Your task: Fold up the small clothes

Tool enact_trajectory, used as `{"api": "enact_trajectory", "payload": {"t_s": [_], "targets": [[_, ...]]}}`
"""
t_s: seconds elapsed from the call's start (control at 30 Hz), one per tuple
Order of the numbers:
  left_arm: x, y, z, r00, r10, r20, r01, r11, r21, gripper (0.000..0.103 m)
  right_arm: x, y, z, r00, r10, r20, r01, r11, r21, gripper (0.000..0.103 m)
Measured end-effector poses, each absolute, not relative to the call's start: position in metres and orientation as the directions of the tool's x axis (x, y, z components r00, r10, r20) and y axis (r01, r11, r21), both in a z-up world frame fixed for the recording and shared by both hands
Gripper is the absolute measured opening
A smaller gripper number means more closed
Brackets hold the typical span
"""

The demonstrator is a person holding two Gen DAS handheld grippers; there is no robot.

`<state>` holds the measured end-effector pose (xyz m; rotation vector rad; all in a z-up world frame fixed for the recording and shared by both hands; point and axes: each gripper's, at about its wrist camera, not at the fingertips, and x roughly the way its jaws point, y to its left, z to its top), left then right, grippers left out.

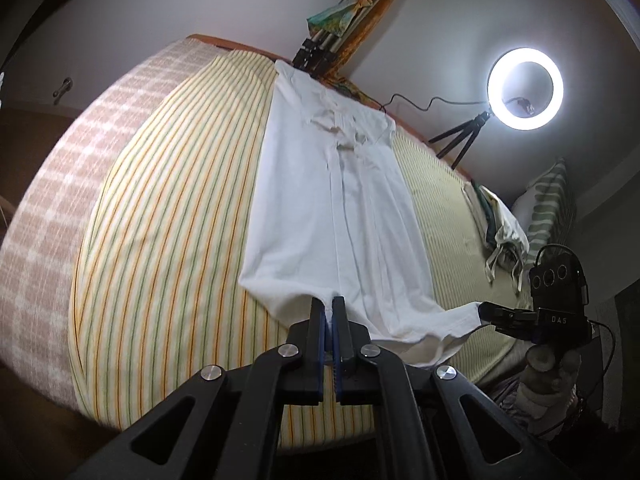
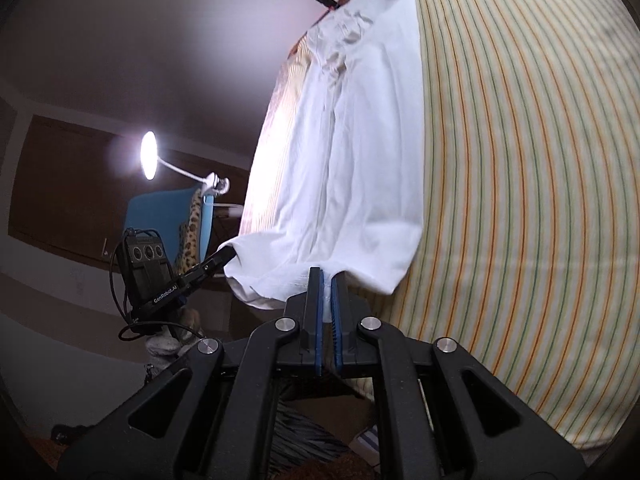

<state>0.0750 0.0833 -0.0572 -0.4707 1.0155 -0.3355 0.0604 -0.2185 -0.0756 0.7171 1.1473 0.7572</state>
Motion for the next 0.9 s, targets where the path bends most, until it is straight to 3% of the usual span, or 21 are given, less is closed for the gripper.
{"api": "enact_trajectory", "payload": {"t_s": [0.27,0.83,0.87,0.9], "targets": [[0.133,0.083,-0.046,0.518,-0.436,-0.736,0.065,0.878,-0.474,0.0,0.114,-0.22,-0.054,0.309,0.789,-0.531,-0.165,0.594,0.787,0.005],[0.225,0.069,-0.087,0.461,-0.365,-0.809,0.089,0.926,-0.367,0.0,0.192,-0.233,-0.092,0.303,0.743,-0.597,-0.055,0.639,0.767,0.005],[0.227,0.071,-0.088,0.464,-0.359,-0.81,0.085,0.928,-0.363,0.004,0.193,-0.232,-0.091,0.306,0.741,-0.598,-0.06,0.642,0.765,0.005],[0.229,0.072,-0.088,0.469,-0.35,-0.811,0.077,0.931,-0.357,0.016,0.194,-0.232,-0.088,0.309,0.741,-0.596,-0.073,0.643,0.762,0.006]]}}
